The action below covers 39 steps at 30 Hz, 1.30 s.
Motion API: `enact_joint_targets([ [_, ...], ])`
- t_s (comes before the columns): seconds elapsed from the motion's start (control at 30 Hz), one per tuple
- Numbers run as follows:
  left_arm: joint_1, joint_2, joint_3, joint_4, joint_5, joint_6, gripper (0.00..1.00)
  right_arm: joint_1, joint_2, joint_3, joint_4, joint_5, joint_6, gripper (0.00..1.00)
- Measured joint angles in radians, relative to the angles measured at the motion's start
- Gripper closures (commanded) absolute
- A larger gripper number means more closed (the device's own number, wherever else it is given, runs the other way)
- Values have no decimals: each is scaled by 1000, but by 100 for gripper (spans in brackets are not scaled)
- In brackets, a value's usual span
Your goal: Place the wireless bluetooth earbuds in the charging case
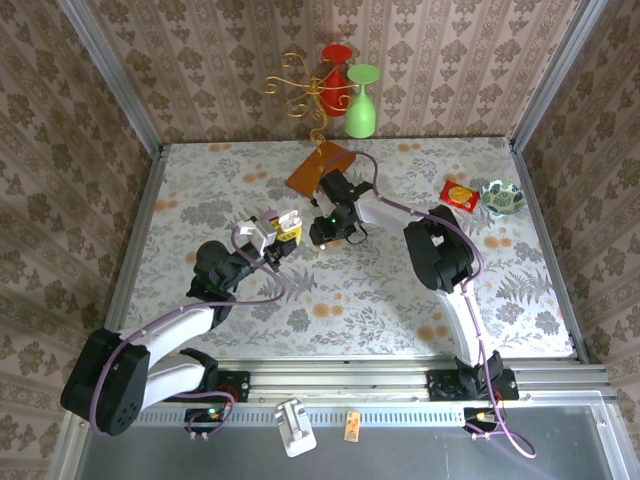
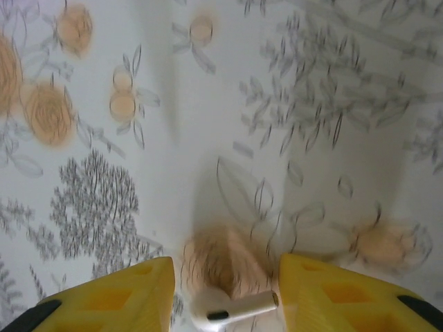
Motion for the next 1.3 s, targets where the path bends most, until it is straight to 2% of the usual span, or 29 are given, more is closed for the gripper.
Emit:
enact_joint_targets([
  [0.07, -2, 4, 0, 6, -1, 0, 100, 6, -27, -41, -5, -10, 0, 59],
  [0.23, -7, 25, 0, 13, -2, 0, 100, 32, -69, -92, -25, -14, -1, 59],
  [0.37, -7, 26, -2, 17, -3, 0, 100, 56, -91, -89, -59, 56, -1, 50],
  [0.47, -7, 18, -12, 16, -8, 1, 100, 72, -91, -52, -108, 144, 5, 49],
  [0.73, -7, -62, -30, -14, -17, 32, 100, 103, 7, 201, -277, 308, 58, 51],
  [0.97, -7, -93, -34, -32, -21, 60, 100, 126, 195, 465, -462, 342, 129, 53],
  [1.1, -7, -93, -45, -48, -24, 70, 100, 143, 251, 548, -528, 349, 153, 57],
  [1.3, -7, -94, -51, -68, -27, 81, 100, 159, 328, 694, -612, 378, 159, 59],
])
